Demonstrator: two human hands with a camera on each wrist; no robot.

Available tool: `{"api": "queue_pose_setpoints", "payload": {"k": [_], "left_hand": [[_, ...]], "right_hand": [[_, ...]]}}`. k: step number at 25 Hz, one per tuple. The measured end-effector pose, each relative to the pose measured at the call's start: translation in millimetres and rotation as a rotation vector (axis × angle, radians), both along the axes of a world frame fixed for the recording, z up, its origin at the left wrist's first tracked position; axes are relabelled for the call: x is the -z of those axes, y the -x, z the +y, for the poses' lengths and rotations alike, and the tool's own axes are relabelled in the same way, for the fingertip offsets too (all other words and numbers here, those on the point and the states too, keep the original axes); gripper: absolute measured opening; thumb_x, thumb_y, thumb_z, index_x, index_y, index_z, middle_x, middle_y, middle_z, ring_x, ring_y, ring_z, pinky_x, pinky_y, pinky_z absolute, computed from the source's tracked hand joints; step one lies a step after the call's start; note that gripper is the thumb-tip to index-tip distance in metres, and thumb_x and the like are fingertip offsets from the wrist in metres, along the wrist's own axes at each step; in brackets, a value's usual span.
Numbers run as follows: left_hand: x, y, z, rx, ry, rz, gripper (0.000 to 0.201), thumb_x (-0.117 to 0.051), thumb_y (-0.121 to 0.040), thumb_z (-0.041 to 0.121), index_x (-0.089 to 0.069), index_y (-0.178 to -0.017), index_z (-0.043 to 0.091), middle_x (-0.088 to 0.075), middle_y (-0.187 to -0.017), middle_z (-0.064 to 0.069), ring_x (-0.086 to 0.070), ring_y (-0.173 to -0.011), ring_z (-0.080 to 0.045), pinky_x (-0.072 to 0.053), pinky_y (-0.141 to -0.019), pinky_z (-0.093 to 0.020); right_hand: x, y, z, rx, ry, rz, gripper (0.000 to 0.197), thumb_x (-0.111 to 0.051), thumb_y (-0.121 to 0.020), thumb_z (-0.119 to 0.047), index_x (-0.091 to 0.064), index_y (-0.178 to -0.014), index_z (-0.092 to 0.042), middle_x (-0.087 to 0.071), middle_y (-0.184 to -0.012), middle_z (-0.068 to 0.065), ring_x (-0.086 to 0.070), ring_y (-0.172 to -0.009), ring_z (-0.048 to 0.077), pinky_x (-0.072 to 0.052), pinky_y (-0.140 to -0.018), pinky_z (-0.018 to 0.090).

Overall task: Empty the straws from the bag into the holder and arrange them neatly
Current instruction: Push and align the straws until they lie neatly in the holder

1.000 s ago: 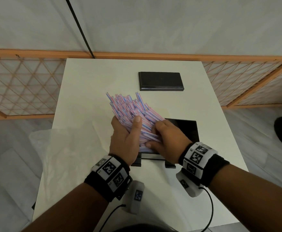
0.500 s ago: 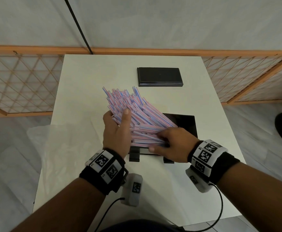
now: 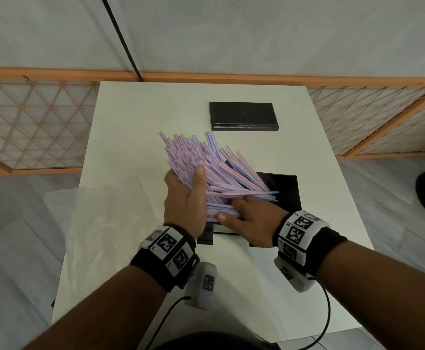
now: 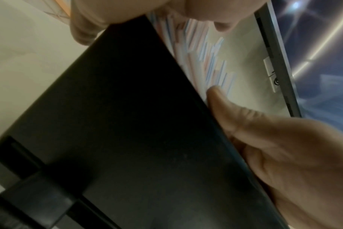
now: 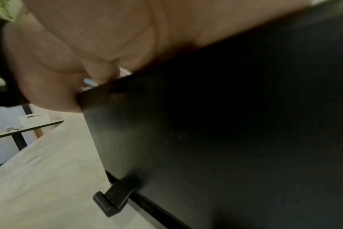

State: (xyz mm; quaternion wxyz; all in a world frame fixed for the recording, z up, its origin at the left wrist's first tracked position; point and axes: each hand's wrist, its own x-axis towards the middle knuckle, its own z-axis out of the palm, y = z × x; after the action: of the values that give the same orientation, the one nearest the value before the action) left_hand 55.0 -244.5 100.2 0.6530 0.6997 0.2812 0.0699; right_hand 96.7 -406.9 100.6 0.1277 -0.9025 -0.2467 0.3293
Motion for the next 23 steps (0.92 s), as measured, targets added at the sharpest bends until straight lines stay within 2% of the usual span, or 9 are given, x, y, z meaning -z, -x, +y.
{"api": "queue_pose_setpoints", "payload": {"k": [3, 6, 8, 10, 12, 15, 17, 21, 23], "left_hand": [[5.1, -1.1, 0.3, 0.034, -0.036, 0.037, 0.082, -0.05, -0.072, 0.081, -0.043, -0.132, 0.025, -0.063, -0.12, 0.012, -0.063, -0.114, -0.018, -0.047, -0.105, -0.039], [9.7, -1.7, 8.4, 0.103, -0.088, 0.075, 0.074, -0.071, -0.07, 0.067, -0.052, -0.127, 0.024, -0.068, -0.119, 0.009, -0.066, -0.11, -0.015, -0.051, -0.095, -0.033], [11.0, -1.0, 16.0, 0.099, -0.192, 0.088, 0.062, -0.085, -0.068, 0.049, -0.057, -0.118, 0.023, -0.07, -0.112, 0.007, -0.067, -0.101, -0.014, -0.05, -0.083, -0.024], [11.2, -0.2, 22.8, 0.079, -0.3, 0.09, 0.06, -0.09, -0.066, 0.044, -0.06, -0.113, 0.024, -0.07, -0.109, 0.005, -0.068, -0.098, -0.015, -0.05, -0.08, -0.024], [8.1, -0.5, 25.9, 0.069, -0.347, 0.074, 0.062, -0.091, -0.064, 0.046, -0.062, -0.116, 0.026, -0.07, -0.111, 0.009, -0.067, -0.101, -0.012, -0.051, -0.086, -0.028], [-1.0, -4.4, 24.8, 0.077, -0.392, 0.036, 0.058, -0.09, -0.067, 0.044, -0.066, -0.117, 0.027, -0.069, -0.103, 0.017, -0.062, -0.095, -0.002, -0.043, -0.084, -0.019], [-5.9, -7.9, 25.9, 0.088, -0.442, 0.035, 0.052, -0.089, -0.068, 0.046, -0.07, -0.112, 0.026, -0.068, -0.093, 0.019, -0.059, -0.089, 0.0, -0.041, -0.082, -0.015], [-10.3, -14.8, 27.6, 0.125, -0.479, 0.026, 0.035, -0.087, -0.071, 0.042, -0.076, -0.101, 0.029, -0.067, -0.081, 0.023, -0.061, -0.081, 0.005, -0.036, -0.066, 0.005], [-12.5, -16.7, 25.5, 0.121, -0.452, 0.029, 0.024, -0.086, -0.074, 0.037, -0.077, -0.093, 0.028, -0.065, -0.074, 0.026, -0.06, -0.072, 0.01, -0.036, -0.062, 0.007]], "right_hand": [[2.8, -1.4, 1.9, -0.012, 0.004, -0.014, 0.104, -0.007, -0.069, -0.093, -0.038, -0.142, -0.025, -0.054, -0.138, 0.008, -0.05, -0.128, 0.03, -0.039, -0.108, 0.044], [2.2, 0.3, 3.2, -0.014, 0.13, -0.103, 0.097, 0.001, -0.069, -0.085, -0.045, -0.133, -0.028, -0.055, -0.134, 0.006, -0.048, -0.127, 0.03, -0.038, -0.104, 0.05], [1.8, -0.4, -0.2, 0.002, 0.111, -0.144, 0.089, -0.006, -0.072, -0.083, -0.054, -0.115, -0.022, -0.058, -0.119, 0.005, -0.053, -0.116, 0.03, -0.042, -0.096, 0.044], [1.5, -1.0, -5.2, 0.024, -0.043, -0.137, 0.065, -0.027, -0.08, -0.077, -0.055, -0.095, -0.02, -0.06, -0.093, -0.001, -0.06, -0.093, 0.026, -0.045, -0.079, 0.033], [1.9, -0.5, -11.1, 0.041, -0.153, -0.143, 0.053, -0.039, -0.083, -0.068, -0.06, -0.088, -0.02, -0.061, -0.078, -0.006, -0.059, -0.076, 0.019, -0.049, -0.072, 0.033], [2.8, 6.9, -16.6, 0.046, -0.19, -0.177, 0.045, -0.041, -0.087, -0.062, -0.06, -0.084, -0.021, -0.058, -0.07, -0.006, -0.056, -0.067, 0.017, -0.051, -0.07, 0.035], [4.6, 12.9, -16.4, 0.032, -0.188, -0.235, 0.047, -0.036, -0.088, -0.064, -0.058, -0.085, -0.022, -0.058, -0.077, -0.004, -0.058, -0.075, 0.022, -0.05, -0.074, 0.037], [15.1, 18.4, -15.8, 0.03, -0.189, -0.287, 0.055, -0.034, -0.09, -0.066, -0.061, -0.114, -0.025, -0.063, -0.11, -0.001, -0.058, -0.109, 0.026, -0.048, -0.093, 0.041], [13.7, 19.8, -15.0, 0.049, -0.211, -0.287, 0.053, -0.036, -0.089, -0.065, -0.06, -0.117, -0.026, -0.063, -0.115, -0.002, -0.057, -0.113, 0.027, -0.047, -0.095, 0.043]]}}
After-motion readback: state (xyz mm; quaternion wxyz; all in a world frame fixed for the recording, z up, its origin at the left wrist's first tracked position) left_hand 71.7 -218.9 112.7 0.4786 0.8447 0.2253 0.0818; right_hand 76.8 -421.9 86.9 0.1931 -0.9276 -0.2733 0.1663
